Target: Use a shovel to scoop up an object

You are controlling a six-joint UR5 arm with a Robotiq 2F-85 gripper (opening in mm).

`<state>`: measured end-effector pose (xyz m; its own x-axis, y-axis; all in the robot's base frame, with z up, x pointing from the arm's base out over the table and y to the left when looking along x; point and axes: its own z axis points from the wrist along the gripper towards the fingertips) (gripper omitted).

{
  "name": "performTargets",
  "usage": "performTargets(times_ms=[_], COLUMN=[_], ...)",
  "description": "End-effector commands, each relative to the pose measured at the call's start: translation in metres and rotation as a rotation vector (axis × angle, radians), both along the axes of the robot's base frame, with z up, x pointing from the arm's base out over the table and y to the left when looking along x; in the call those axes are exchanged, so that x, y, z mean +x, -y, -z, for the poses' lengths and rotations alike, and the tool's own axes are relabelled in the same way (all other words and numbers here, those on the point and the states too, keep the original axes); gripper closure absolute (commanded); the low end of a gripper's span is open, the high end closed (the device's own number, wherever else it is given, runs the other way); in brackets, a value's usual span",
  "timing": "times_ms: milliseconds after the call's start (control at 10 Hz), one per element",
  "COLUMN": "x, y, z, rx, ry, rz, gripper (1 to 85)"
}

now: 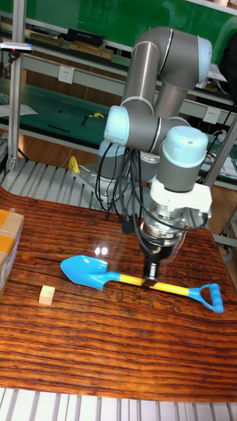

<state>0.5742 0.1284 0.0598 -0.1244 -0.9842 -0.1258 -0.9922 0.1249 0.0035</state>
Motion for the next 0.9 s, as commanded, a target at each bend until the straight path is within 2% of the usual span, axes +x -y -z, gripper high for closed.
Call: performTargets(times_ms=[0, 100, 300, 500, 600, 800], x=[0.013, 0.014, 0.008, 0.000, 0.000, 0.006], y=[-0.030, -0.031, -0.012, -0.008, -0.009, -0.025], z=[-0.016, -0.019, -0.026, -0.026, -0.026, -0.028], rx=[0.046, 0.037, 0.008, -0.010, -0.005, 0.058], ry=[0.006, 0.002, -0.011, -0.043, -0.042, -0.017], rz=[0.006, 0.021, 0.051, 0.040, 0.032, 0.023], gripper=[84.7, 84.7, 84.7, 84.7, 84.7, 84.7])
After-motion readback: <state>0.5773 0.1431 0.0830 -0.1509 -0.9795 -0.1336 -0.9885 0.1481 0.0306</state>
